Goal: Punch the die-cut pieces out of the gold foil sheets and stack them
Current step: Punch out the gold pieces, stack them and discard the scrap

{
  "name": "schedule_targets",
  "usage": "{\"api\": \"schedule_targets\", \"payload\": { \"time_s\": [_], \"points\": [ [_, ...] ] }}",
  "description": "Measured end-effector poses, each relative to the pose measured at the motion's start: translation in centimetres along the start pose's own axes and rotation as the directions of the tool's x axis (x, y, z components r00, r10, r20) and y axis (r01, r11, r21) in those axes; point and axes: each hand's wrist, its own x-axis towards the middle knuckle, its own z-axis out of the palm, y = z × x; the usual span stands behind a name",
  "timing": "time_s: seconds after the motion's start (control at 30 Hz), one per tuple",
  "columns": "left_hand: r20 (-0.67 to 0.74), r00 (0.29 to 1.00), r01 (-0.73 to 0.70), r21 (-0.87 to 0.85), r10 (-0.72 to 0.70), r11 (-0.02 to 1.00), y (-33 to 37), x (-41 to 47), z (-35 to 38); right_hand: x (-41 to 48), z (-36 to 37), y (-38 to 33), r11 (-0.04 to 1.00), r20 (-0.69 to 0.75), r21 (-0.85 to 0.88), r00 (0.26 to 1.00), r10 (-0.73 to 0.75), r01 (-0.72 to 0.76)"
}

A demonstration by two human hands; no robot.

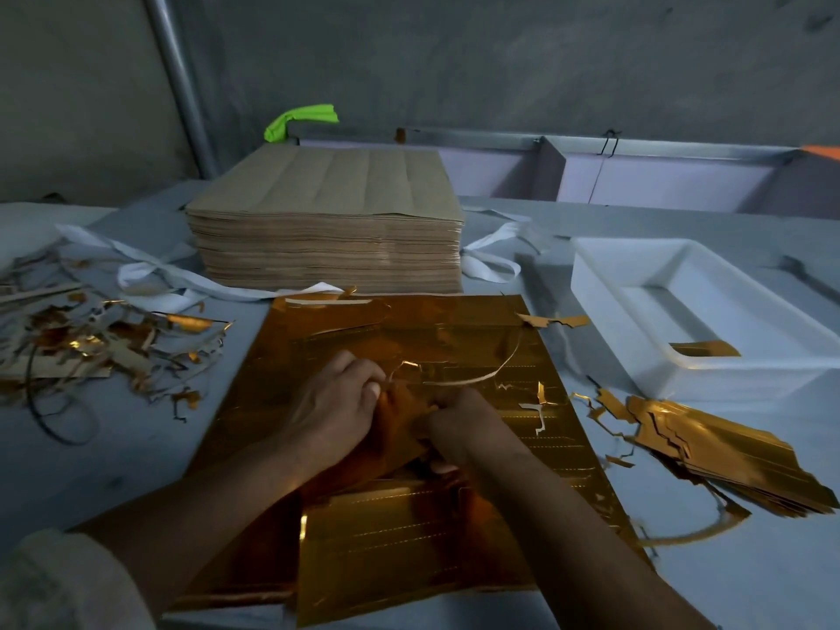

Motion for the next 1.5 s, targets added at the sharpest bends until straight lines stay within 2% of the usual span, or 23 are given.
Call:
{"api": "schedule_targets", "payload": {
  "time_s": [0.1,0.2,0.3,0.4,0.5,0.57,0.6,0.63,0.7,0.77,0.87,1.0,1.27,1.37,1.5],
  "points": [
    [-0.077,0.994,0.073,-0.016,-0.074,0.997,-0.2,0.8,-0.9,0.0,-1.6,0.0,0.991,-0.052,0.132,0.999,-0.012,0.018],
    [-0.128,0.959,0.246,-0.075,-0.254,0.966,-0.3,1.7,-1.7,0.0,-3.1,0.1,0.955,-0.126,0.291,0.992,-0.024,0.060],
    [-0.096,0.902,0.397,-0.206,-0.422,0.895,-0.4,2.6,-2.2,-0.2,-4.1,0.5,0.908,-0.197,0.402,0.979,-0.043,0.120],
    [0.006,0.850,0.461,-0.491,-0.526,0.739,0.2,2.6,-2.8,-0.2,-4.4,0.9,0.877,-0.234,0.457,0.971,-0.040,0.147],
    [0.279,0.783,0.594,-0.603,-0.556,0.533,1.4,1.9,-2.9,0.1,-4.1,1.3,0.867,-0.264,0.466,0.963,-0.058,0.180],
    [0.370,0.758,0.624,-0.651,-0.537,0.432,2.3,1.6,-2.4,0.2,-3.6,1.5,0.863,-0.281,0.463,0.957,-0.070,0.199],
    [0.354,0.761,0.617,-0.654,-0.544,0.437,2.6,1.7,-1.9,0.3,-3.3,1.5,0.863,-0.290,0.461,0.954,-0.075,0.208],
    [0.309,0.771,0.605,-0.628,-0.557,0.488,2.9,1.7,-1.4,0.5,-3.0,1.6,0.866,-0.299,0.451,0.951,-0.079,0.214],
    [0.162,0.814,0.545,-0.546,-0.558,0.636,3.5,1.7,-0.4,0.8,-2.5,1.9,0.881,-0.315,0.419,0.945,-0.086,0.219],
    [0.030,0.859,0.459,-0.489,-0.512,0.742,3.9,1.6,0.3,1.0,-2.3,2.1,0.887,-0.322,0.409,0.943,-0.081,0.215],
    [-0.096,0.893,0.352,-0.457,-0.439,0.817,4.0,1.3,0.8,1.2,-2.6,2.5,0.888,-0.317,0.417,0.947,-0.058,0.194],
    [-0.160,0.905,0.277,-0.484,-0.395,0.830,3.9,1.2,1.2,1.4,-3.0,3.0,0.893,-0.304,0.418,0.952,-0.034,0.166],
    [-0.163,0.923,0.206,-0.556,-0.349,0.805,4.3,1.2,1.7,1.8,-3.6,3.1,0.863,-0.304,0.485,0.953,0.012,0.144],
    [-0.122,0.935,0.217,-0.546,-0.334,0.809,4.2,1.2,2.1,2.1,-4.0,3.3,0.849,-0.340,0.508,0.939,0.041,0.147],
    [-0.101,0.896,0.284,-0.618,-0.432,0.733,3.2,1.0,2.0,2.6,-5.7,4.5,0.819,-0.374,0.559,0.921,0.113,0.126]
  ]
}}
